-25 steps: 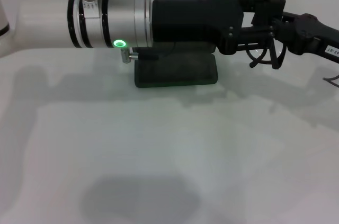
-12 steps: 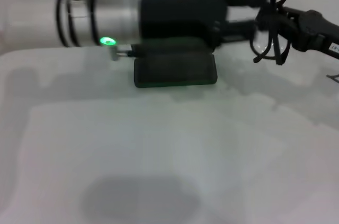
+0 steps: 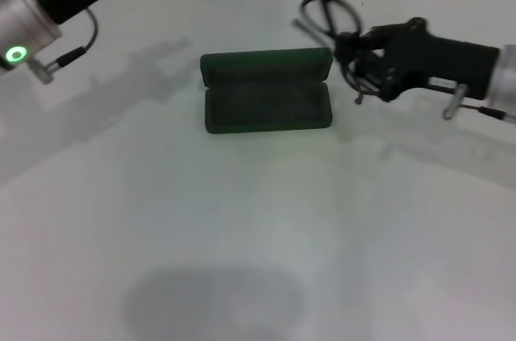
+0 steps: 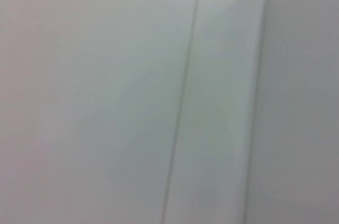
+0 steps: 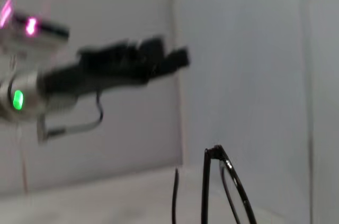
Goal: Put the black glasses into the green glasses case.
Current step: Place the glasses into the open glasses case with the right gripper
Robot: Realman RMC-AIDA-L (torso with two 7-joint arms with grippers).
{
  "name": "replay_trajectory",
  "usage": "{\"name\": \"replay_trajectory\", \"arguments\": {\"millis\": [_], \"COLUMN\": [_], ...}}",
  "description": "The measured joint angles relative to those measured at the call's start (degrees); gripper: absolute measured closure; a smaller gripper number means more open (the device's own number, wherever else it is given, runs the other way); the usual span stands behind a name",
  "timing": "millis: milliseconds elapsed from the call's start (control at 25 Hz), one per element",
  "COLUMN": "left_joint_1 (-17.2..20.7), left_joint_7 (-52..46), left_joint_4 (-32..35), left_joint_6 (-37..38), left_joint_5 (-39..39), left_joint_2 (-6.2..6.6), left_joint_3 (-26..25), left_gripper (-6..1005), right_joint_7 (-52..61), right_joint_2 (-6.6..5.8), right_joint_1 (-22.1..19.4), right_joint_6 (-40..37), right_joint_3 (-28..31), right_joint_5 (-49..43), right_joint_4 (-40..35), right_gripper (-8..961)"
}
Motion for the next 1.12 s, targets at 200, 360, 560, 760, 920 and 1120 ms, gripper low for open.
{"name": "replay_trajectory", "arguments": {"millis": [200,360,560,760,920,1120], "left_joint_1": [1.2,1.1,0.7,0.4,0.3,0.2], "left_joint_7": [0.1,0.1,0.1,0.1,0.2,0.2], "left_joint_4": [-0.1,-0.1,-0.2,-0.3,-0.4,-0.4], "left_joint_6": [-0.1,-0.2,-0.2,-0.2,-0.2,-0.2], "left_joint_5": [-0.4,-0.2,0.1,0.1,0.2,0.2], "left_joint_2": [0.05,-0.07,-0.07,-0.05,-0.06,-0.14], "left_joint_3": [-0.1,-0.1,0.1,0.1,0.1,0.1], "left_gripper": [461,461,461,461,461,461], "right_joint_7": [0.3,0.3,0.3,0.2,0.0,0.1], "right_joint_2": [0.17,0.27,0.31,0.30,0.28,0.28], "right_joint_1": [0.1,-0.2,0.0,0.3,0.9,1.6], "right_joint_6": [11.3,21.5,29.6,36.5,40.8,43.0], "right_joint_3": [-11.3,-20.6,-28.4,-33.6,-36.9,-39.5], "right_joint_5": [0.0,0.0,0.4,0.4,0.4,0.4], "right_joint_4": [-7.8,-13.0,-15.8,-16.6,-16.8,-17.1], "right_gripper": [835,833,832,831,829,828]}}
